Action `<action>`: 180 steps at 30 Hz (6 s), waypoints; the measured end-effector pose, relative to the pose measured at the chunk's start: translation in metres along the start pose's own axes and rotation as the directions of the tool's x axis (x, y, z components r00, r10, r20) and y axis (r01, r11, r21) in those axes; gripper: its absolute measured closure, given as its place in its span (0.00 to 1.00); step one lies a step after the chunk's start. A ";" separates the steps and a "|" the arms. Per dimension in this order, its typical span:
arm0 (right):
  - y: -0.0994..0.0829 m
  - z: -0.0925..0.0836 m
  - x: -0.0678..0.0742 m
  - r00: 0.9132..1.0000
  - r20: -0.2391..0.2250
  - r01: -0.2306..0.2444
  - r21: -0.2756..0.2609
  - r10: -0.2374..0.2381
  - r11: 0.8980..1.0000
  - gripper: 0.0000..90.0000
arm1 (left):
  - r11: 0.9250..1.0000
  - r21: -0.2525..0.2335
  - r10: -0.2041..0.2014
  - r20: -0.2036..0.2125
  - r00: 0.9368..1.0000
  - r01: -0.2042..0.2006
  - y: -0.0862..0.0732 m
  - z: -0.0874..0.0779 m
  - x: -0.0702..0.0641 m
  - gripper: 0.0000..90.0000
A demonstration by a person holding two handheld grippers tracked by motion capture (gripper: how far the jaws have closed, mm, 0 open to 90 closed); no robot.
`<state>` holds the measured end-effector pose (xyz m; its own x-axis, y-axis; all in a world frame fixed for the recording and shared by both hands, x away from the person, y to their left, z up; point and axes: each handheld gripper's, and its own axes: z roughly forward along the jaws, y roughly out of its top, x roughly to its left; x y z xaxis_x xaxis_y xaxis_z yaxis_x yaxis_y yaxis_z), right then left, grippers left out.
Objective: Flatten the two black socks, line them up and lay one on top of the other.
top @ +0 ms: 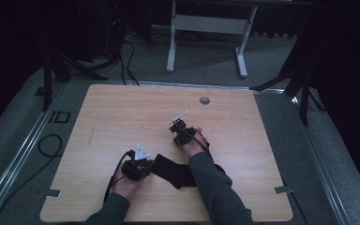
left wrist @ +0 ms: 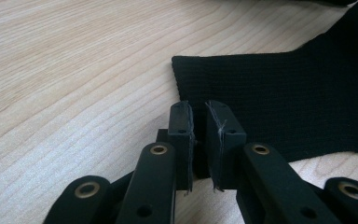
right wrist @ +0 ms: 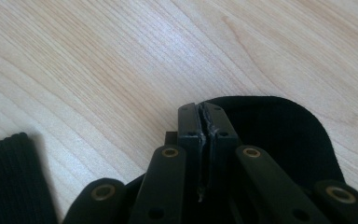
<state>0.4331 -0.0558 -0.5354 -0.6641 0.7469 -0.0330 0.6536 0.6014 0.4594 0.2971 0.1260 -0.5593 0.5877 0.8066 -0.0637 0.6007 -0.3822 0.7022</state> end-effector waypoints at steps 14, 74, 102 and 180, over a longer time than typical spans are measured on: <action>-0.002 -0.030 -0.008 0.993 -0.119 -0.035 -0.085 0.025 0.996 0.96 | 1.000 0.001 0.002 -0.003 1.000 -0.002 0.000 0.000 0.000 0.90; -0.106 -0.123 -0.079 0.992 0.129 0.032 -0.181 -0.009 0.983 0.67 | 1.000 -0.009 -0.004 0.001 1.000 0.004 0.000 0.001 0.000 0.90; -0.064 -0.044 -0.043 0.987 -0.011 0.156 -0.104 -0.158 0.982 0.64 | 1.000 -0.009 -0.003 0.000 1.000 0.003 0.000 0.001 0.000 0.90; -0.077 -0.054 0.060 0.960 -0.279 -0.077 -0.177 0.025 0.981 0.93 | 0.998 -0.029 -0.054 -0.038 0.998 0.053 -0.002 -0.016 0.009 0.93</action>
<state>0.3236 -0.0729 -0.5250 -0.7227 0.6529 0.2270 0.6279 0.4827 0.6106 0.2926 0.1416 -0.5505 0.5330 0.8428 -0.0746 0.6150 -0.3254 0.7183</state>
